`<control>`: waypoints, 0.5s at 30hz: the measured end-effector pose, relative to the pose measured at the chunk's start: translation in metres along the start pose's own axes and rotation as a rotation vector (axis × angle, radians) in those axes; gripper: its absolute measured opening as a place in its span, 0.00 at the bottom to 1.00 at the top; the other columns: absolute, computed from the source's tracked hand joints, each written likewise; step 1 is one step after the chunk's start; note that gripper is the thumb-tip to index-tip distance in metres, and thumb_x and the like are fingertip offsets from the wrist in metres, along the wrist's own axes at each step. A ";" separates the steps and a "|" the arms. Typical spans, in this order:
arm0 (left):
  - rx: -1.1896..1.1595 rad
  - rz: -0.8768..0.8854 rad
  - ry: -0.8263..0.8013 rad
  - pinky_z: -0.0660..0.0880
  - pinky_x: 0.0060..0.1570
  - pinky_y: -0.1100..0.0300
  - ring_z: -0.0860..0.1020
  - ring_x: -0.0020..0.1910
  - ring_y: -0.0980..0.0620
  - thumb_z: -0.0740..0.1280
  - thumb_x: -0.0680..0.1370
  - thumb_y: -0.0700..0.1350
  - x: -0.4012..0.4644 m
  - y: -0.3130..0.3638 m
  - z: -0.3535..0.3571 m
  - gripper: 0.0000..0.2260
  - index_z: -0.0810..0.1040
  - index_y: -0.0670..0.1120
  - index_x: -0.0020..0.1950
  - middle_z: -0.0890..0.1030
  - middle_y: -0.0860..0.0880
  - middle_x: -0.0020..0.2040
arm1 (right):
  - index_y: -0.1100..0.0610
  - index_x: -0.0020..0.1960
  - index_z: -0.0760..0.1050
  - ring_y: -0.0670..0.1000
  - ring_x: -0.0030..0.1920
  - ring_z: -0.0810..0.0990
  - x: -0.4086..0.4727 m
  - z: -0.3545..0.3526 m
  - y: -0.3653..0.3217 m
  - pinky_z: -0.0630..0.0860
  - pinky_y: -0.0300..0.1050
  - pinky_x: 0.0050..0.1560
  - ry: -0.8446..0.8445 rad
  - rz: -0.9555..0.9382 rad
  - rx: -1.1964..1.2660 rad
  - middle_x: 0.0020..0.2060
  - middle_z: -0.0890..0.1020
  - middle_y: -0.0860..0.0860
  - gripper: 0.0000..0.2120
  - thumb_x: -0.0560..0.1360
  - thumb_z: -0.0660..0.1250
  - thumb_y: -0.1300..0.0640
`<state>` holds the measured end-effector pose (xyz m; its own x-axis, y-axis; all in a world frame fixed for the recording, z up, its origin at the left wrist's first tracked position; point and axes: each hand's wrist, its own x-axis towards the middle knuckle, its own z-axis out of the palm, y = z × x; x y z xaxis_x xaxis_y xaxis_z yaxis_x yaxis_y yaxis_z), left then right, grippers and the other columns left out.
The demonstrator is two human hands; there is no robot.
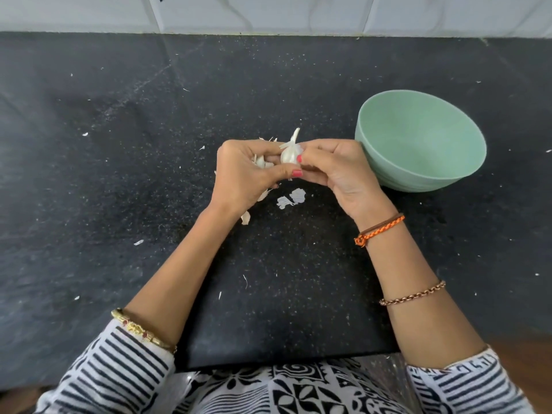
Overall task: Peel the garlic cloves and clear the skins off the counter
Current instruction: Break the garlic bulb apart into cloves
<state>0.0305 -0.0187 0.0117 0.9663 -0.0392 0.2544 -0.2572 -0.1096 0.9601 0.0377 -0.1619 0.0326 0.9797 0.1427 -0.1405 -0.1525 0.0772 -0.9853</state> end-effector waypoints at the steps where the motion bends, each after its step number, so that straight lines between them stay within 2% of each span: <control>1: 0.008 0.006 -0.007 0.73 0.28 0.69 0.78 0.29 0.60 0.76 0.64 0.39 0.000 0.000 0.001 0.14 0.81 0.49 0.47 0.82 0.59 0.32 | 0.63 0.40 0.80 0.44 0.36 0.82 0.000 -0.001 0.000 0.78 0.35 0.37 -0.004 -0.003 -0.014 0.32 0.84 0.49 0.08 0.71 0.65 0.72; 7: 0.033 0.029 -0.008 0.72 0.28 0.70 0.78 0.30 0.62 0.76 0.65 0.35 0.001 -0.005 0.006 0.16 0.81 0.49 0.48 0.82 0.60 0.32 | 0.68 0.43 0.80 0.46 0.35 0.82 0.003 0.001 0.003 0.79 0.38 0.37 0.070 -0.022 -0.095 0.34 0.83 0.55 0.06 0.69 0.67 0.74; 10: 0.049 0.075 0.015 0.73 0.33 0.70 0.78 0.33 0.63 0.76 0.66 0.34 0.000 -0.006 0.005 0.16 0.80 0.48 0.50 0.81 0.64 0.32 | 0.69 0.44 0.79 0.48 0.36 0.82 0.004 0.004 0.006 0.81 0.41 0.40 0.103 -0.045 -0.092 0.36 0.83 0.58 0.06 0.68 0.68 0.74; 13: 0.064 0.105 0.015 0.72 0.35 0.72 0.78 0.33 0.65 0.75 0.65 0.34 -0.001 -0.008 0.001 0.18 0.78 0.44 0.53 0.80 0.65 0.32 | 0.68 0.41 0.78 0.47 0.34 0.82 0.003 0.011 0.008 0.80 0.39 0.36 0.108 -0.036 -0.066 0.34 0.82 0.57 0.05 0.67 0.68 0.74; 15: 0.088 0.106 0.000 0.71 0.33 0.71 0.77 0.32 0.64 0.75 0.65 0.35 0.000 -0.011 -0.001 0.17 0.79 0.44 0.53 0.80 0.65 0.32 | 0.65 0.37 0.78 0.51 0.36 0.83 0.003 0.013 0.009 0.80 0.40 0.36 0.120 -0.037 -0.066 0.35 0.82 0.60 0.07 0.67 0.68 0.75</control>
<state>0.0332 -0.0163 0.0016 0.9336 -0.0555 0.3540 -0.3579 -0.1920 0.9138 0.0379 -0.1478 0.0243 0.9936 0.0214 -0.1106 -0.1109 0.0150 -0.9937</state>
